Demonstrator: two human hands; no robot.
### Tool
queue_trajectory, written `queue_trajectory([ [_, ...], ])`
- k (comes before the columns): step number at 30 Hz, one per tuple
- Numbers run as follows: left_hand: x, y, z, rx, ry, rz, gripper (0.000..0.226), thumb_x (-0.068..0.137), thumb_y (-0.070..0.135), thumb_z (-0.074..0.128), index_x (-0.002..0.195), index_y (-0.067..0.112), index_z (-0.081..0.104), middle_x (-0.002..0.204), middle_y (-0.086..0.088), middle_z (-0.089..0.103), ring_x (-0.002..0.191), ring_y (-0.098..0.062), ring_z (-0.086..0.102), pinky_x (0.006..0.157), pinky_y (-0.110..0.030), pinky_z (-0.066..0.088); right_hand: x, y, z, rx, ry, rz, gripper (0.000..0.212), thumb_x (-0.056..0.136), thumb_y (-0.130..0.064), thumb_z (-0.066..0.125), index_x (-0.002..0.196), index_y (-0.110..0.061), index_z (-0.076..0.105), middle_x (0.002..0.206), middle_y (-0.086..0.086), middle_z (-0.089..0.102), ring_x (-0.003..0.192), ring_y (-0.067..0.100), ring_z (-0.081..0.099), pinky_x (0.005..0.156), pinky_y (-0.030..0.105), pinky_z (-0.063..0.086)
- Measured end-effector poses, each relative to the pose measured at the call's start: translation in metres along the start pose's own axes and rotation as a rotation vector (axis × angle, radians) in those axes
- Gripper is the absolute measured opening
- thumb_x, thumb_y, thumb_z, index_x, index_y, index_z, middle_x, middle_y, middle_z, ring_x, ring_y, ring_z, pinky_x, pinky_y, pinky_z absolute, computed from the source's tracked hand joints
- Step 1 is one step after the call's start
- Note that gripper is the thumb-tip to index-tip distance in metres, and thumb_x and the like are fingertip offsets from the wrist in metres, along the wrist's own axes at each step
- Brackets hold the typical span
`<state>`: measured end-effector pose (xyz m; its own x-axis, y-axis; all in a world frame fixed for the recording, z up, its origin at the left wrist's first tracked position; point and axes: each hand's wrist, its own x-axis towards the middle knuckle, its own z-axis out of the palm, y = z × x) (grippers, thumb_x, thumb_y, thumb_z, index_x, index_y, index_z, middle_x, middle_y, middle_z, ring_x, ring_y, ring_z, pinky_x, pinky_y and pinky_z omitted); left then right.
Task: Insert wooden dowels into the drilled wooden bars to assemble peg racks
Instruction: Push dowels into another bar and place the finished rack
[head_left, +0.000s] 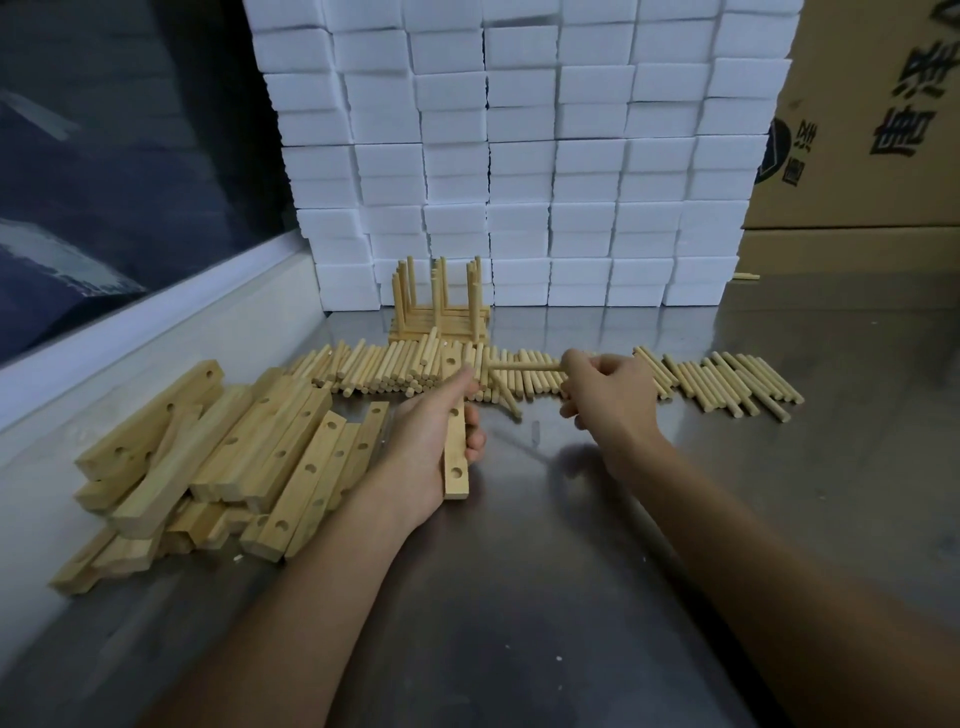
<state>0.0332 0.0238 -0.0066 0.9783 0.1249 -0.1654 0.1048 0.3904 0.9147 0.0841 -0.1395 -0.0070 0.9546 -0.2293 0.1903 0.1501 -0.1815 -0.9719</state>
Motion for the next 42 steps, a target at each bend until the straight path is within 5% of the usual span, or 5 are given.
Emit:
queue_trajectory([
  [5, 0.001, -0.001, -0.002, 0.010, 0.053, 0.047, 0.034, 0.082, 0.028, 0.078, 0.103, 0.006, 0.064, 0.067, -0.002, 0.056, 0.042, -0.011, 0.043, 0.036, -0.022, 0.032, -0.003, 0.009, -0.012, 0.304, -0.170, 0.118, 0.019, 0.084, -0.012, 0.061, 0.066, -0.010, 0.067, 0.053, -0.003, 0.054, 0.046, 0.011, 0.048, 0.045, 0.022, 0.039],
  [13, 0.003, -0.006, -0.001, 0.063, 0.076, 0.103, 0.005, 0.092, 0.016, 0.069, 0.090, 0.012, 0.069, 0.067, -0.002, 0.067, 0.041, -0.010, 0.046, 0.036, -0.021, 0.035, -0.009, 0.008, -0.010, 0.185, -0.247, -0.016, 0.016, 0.085, -0.006, 0.058, 0.073, -0.005, 0.068, 0.057, -0.001, 0.059, 0.051, 0.011, 0.052, 0.049, 0.023, 0.042],
  [20, 0.003, -0.007, -0.001, 0.101, 0.038, 0.110, 0.013, 0.092, 0.019, 0.068, 0.100, 0.010, 0.070, 0.075, -0.005, 0.073, 0.045, -0.012, 0.051, 0.039, -0.021, 0.039, -0.024, 0.011, 0.005, -0.315, -0.325, -0.595, 0.012, 0.092, -0.027, 0.067, 0.096, -0.017, 0.073, 0.080, -0.011, 0.067, 0.073, 0.006, 0.062, 0.070, 0.034, 0.054],
  [31, 0.003, -0.006, -0.001, 0.070, 0.027, 0.166, 0.019, 0.096, 0.029, 0.062, 0.104, 0.012, 0.064, 0.072, -0.002, 0.065, 0.041, -0.013, 0.043, 0.039, -0.024, 0.034, -0.011, 0.013, -0.001, -0.087, -0.193, -0.350, 0.022, 0.098, -0.021, 0.061, 0.078, -0.017, 0.068, 0.051, -0.016, 0.050, 0.051, 0.001, 0.044, 0.053, 0.013, 0.036],
  [42, 0.000, -0.003, 0.000, 0.183, -0.074, 0.307, 0.015, 0.102, 0.021, 0.053, 0.103, 0.021, 0.068, 0.076, -0.004, 0.057, 0.046, -0.018, 0.048, 0.039, -0.026, 0.035, -0.014, -0.006, 0.004, 0.044, -0.227, -0.418, 0.010, 0.095, -0.016, 0.066, 0.092, -0.009, 0.073, 0.065, -0.011, 0.062, 0.057, -0.003, 0.055, 0.056, 0.011, 0.043],
])
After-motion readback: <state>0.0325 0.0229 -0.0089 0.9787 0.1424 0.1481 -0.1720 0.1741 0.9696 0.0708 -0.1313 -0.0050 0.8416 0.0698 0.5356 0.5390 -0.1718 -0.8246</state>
